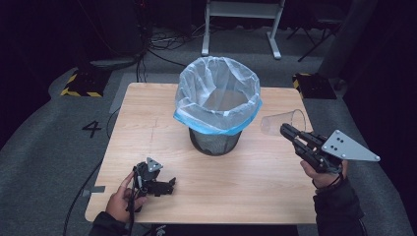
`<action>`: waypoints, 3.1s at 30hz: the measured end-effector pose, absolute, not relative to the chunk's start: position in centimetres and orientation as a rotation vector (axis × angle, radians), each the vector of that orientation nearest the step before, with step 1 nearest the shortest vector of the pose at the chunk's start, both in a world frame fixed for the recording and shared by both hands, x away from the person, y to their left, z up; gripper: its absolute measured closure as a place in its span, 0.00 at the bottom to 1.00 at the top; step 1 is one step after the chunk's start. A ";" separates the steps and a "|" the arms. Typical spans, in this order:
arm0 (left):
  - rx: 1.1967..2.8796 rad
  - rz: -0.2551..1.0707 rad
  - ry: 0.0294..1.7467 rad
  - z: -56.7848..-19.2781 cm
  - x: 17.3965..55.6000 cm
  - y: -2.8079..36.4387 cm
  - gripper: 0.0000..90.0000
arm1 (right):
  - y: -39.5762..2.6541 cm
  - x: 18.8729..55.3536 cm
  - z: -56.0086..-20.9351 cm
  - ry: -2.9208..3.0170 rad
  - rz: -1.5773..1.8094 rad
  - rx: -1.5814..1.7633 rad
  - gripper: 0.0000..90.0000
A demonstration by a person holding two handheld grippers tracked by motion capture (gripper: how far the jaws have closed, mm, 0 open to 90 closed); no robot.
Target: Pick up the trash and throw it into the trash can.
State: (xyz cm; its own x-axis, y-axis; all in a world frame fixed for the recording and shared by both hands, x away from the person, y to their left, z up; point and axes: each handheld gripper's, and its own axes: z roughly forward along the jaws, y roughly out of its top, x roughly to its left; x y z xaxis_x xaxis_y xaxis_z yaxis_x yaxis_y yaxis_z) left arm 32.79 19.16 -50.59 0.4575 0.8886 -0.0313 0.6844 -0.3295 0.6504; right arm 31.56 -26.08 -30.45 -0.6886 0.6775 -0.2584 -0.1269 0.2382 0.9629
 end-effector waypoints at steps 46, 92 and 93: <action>2.114 0.445 1.306 -50.6 32.8 19.2 0.00 | -20.1 34.8 -26.4 1.688 1.625 0.437 0.97; 2.114 0.445 1.306 -50.6 32.8 19.2 0.00 | -15.6 39.0 -28.8 1.852 1.562 0.531 0.64; 2.114 0.446 1.306 -50.6 32.8 19.2 0.00 | -15.5 39.0 -28.8 1.855 1.564 0.524 0.63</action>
